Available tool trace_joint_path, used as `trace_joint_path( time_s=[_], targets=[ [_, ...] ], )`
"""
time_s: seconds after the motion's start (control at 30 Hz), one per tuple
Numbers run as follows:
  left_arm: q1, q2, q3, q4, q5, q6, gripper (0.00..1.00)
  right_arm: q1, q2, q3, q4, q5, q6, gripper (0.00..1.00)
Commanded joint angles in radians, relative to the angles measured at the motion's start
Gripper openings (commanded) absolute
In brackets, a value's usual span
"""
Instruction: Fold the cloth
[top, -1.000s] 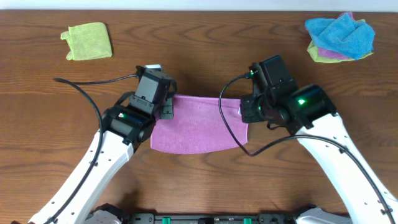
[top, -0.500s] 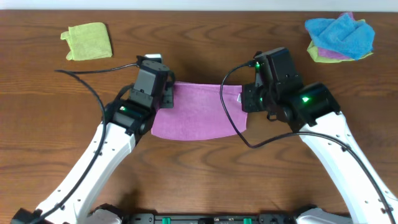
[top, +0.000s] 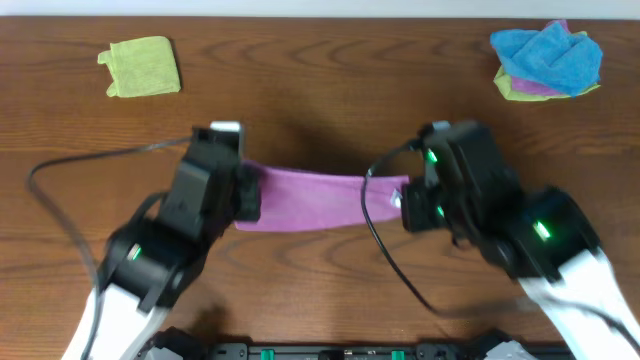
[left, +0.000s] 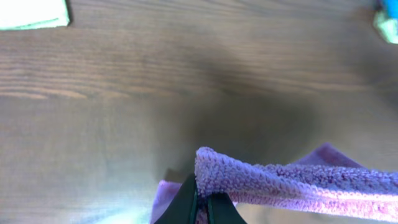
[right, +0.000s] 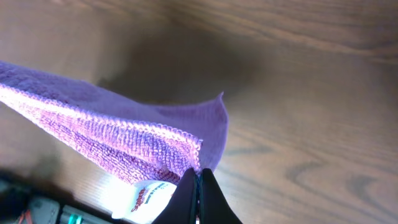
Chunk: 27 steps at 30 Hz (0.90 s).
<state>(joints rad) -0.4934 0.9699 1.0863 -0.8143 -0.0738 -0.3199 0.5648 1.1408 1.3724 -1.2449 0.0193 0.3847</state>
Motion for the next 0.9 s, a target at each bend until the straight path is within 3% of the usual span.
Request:
trace_joint_path(
  time_s=[0.0, 0.13, 0.27, 0.33, 0.47, 0.57, 0.7, 0.87],
  targets=[
    [-0.035, -0.087, 0.011, -0.055, -0.129, -0.070, 0.06, 0.034, -0.085, -0.001, -0.082, 0.156, 0.087, 0.01],
    [-0.120, -0.141, 0.010, -0.108, -0.186, -0.129, 0.06, 0.087, -0.129, -0.001, -0.147, 0.158, 0.124, 0.01],
    [-0.145, -0.091, -0.014, -0.063, -0.278, -0.133, 0.06, 0.079, -0.087, -0.003, -0.095, 0.181, 0.089, 0.01],
    [-0.129, -0.014, -0.041, 0.022, -0.299, -0.113, 0.06, 0.054, -0.025, -0.010, -0.022, 0.191, 0.035, 0.01],
    [-0.031, 0.273, -0.062, 0.336, -0.282, 0.016, 0.06, -0.081, 0.208, -0.015, 0.229, 0.126, -0.098, 0.01],
    [0.085, 0.520, -0.050, 0.576, -0.172, 0.081, 0.06, -0.222, 0.398, -0.002, 0.384, -0.019, -0.140, 0.01],
    [0.197, 0.715, -0.002, 0.707, -0.108, 0.081, 0.06, -0.323, 0.568, 0.047, 0.463, -0.103, -0.154, 0.01],
    [0.274, 0.830, 0.039, 0.793, -0.008, 0.081, 0.06, -0.350, 0.692, 0.105, 0.505, -0.102, -0.156, 0.01]
  ],
)
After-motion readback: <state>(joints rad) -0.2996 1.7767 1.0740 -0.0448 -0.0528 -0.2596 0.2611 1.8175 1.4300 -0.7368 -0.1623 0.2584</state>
